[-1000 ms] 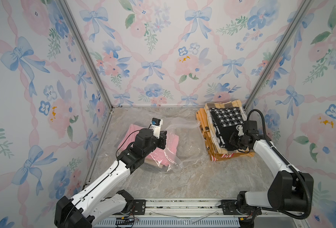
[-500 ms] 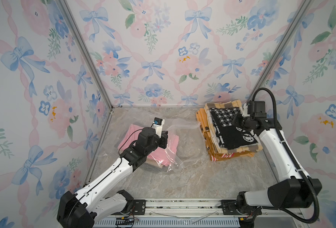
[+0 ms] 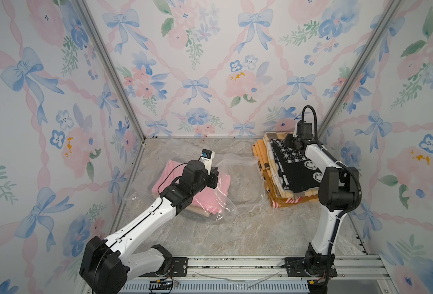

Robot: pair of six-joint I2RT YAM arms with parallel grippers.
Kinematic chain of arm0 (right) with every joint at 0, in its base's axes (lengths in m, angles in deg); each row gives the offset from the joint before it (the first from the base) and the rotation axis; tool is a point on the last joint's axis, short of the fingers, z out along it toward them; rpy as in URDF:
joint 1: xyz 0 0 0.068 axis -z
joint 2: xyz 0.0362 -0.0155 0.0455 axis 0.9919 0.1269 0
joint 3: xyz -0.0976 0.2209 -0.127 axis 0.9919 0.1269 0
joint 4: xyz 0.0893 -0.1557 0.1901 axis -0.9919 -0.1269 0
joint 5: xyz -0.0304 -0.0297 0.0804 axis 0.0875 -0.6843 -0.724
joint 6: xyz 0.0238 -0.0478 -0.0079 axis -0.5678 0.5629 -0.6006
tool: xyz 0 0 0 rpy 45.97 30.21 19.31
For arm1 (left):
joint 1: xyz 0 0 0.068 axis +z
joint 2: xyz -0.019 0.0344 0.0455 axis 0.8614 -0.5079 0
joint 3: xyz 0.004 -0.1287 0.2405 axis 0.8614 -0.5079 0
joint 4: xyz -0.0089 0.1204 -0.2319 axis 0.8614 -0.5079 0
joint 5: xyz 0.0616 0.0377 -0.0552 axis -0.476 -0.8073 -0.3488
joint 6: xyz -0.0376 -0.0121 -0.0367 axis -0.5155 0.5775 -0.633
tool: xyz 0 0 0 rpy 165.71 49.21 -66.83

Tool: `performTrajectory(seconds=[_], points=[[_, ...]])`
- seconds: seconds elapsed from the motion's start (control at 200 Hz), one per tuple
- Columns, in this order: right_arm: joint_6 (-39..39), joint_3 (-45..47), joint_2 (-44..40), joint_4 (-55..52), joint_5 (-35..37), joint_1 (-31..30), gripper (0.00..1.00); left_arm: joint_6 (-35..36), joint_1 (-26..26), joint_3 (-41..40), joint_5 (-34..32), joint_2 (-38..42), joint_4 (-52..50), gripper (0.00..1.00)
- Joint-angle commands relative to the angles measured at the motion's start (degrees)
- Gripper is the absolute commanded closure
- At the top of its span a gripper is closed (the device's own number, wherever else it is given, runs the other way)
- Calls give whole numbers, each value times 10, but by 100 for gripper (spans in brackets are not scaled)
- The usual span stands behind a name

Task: Take the blanket out of the vacuum bag
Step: Place the blanket at the corner of the board.

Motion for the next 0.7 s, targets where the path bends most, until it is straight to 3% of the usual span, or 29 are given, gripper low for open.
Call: performTrajectory(seconds=[0.0,0.335,0.695], points=[[1,-76,36,29,-7,7,65,-2,5,3,-17,-2,-17,100],[3,-302,211,-128,-21,21,65,-1,9,26,-5,-41,-11,100],[11,-383,291,-50,-66,29,64,-19,6,26,1,-42,-15,100]])
